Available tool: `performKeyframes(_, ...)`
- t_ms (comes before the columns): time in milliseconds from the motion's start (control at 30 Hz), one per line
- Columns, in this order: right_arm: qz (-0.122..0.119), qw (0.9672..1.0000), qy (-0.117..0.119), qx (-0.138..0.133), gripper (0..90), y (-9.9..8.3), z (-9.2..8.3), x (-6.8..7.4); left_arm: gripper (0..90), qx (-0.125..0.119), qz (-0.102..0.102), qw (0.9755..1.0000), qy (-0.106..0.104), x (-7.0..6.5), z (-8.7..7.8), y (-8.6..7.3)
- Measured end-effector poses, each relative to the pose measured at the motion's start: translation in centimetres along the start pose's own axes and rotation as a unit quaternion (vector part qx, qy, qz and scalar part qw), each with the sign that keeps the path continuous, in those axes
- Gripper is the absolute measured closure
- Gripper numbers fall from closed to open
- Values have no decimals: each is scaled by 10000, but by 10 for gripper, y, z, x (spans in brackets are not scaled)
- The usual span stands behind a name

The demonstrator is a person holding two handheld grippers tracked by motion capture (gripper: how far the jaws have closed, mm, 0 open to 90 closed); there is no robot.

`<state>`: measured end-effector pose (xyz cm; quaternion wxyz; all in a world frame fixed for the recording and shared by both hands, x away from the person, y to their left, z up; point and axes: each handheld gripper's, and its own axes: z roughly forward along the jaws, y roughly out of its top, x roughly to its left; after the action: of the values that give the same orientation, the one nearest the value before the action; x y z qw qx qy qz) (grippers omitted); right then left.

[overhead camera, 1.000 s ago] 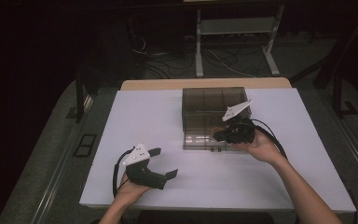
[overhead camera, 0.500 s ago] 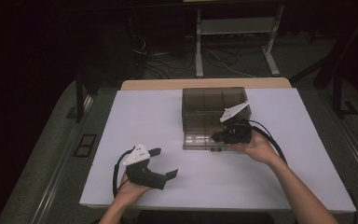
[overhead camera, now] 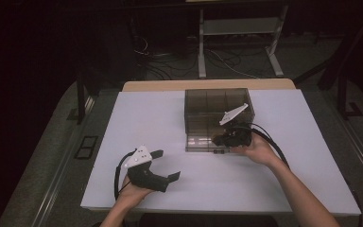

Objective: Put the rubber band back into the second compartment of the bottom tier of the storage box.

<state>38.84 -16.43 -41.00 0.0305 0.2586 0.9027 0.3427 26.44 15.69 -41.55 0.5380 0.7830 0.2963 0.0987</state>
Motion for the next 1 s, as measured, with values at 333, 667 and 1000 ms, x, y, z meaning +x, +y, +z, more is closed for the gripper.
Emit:
performKeyframes(333,72,9999,51,127,823,-3,12,-5,0,10,7,10000,0,0,0,0)
performKeyframes(667,128,9996,65,241,817,-5,20,-9,0,22,15,10000,0,1,0,0)
performKeyframes(1000,291,9995,8,102,677,-5,16,-12,0,40,18,10000,-7,0,1,0)
